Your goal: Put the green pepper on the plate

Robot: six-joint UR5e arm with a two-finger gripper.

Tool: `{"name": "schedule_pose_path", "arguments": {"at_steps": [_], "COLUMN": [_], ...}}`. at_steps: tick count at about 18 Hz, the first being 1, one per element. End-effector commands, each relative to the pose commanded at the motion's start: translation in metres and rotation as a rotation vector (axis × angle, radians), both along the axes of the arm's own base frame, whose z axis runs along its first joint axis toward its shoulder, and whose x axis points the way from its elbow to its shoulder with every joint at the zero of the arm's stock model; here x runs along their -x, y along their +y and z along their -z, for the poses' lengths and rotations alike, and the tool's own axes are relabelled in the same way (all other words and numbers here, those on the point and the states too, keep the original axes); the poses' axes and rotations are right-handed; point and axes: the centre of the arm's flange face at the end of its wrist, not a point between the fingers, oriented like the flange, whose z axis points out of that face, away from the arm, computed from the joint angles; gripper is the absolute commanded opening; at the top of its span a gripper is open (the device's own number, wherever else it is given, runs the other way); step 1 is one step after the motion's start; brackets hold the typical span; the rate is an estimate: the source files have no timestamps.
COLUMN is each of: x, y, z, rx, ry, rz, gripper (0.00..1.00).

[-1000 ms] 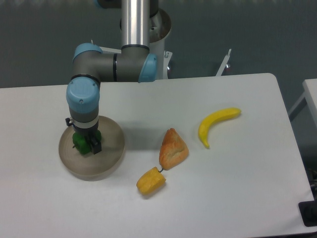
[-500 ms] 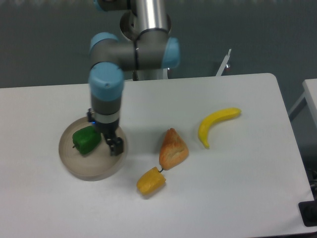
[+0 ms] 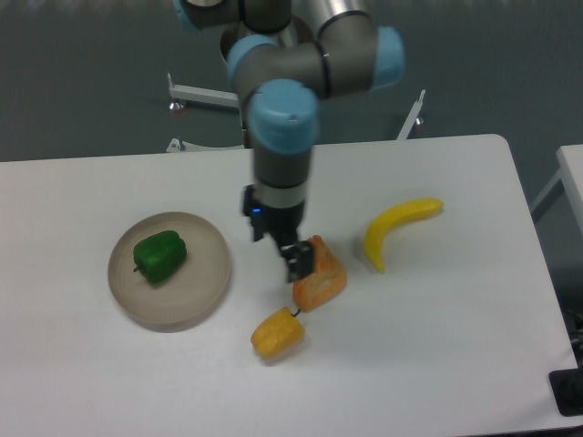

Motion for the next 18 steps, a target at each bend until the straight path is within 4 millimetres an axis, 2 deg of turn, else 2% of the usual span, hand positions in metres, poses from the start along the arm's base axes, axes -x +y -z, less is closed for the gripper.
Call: {"name": "schedule_pose_path", "arguments": {"at_steps": [3, 4, 6, 7, 10, 18], "x": [0.019, 0.039, 0.047, 0.057, 0.081, 0.088], "y": [-0.008, -0.018, -0.026, -0.036, -0.057, -0.064], "z": [0.005, 0.01, 0.016, 0.02, 0.017, 0.02], "rx": [0.022, 0.03, 0.044, 0.051, 0.081, 0.09], "ry": [0.015, 0.01, 0.005, -0.001, -0.026, -0.041], "rz": [0.028, 0.024, 0.047, 0.045, 0.07, 0.065], "gripper": [1.0, 1.0, 1.0, 1.0, 1.0, 1.0]}}
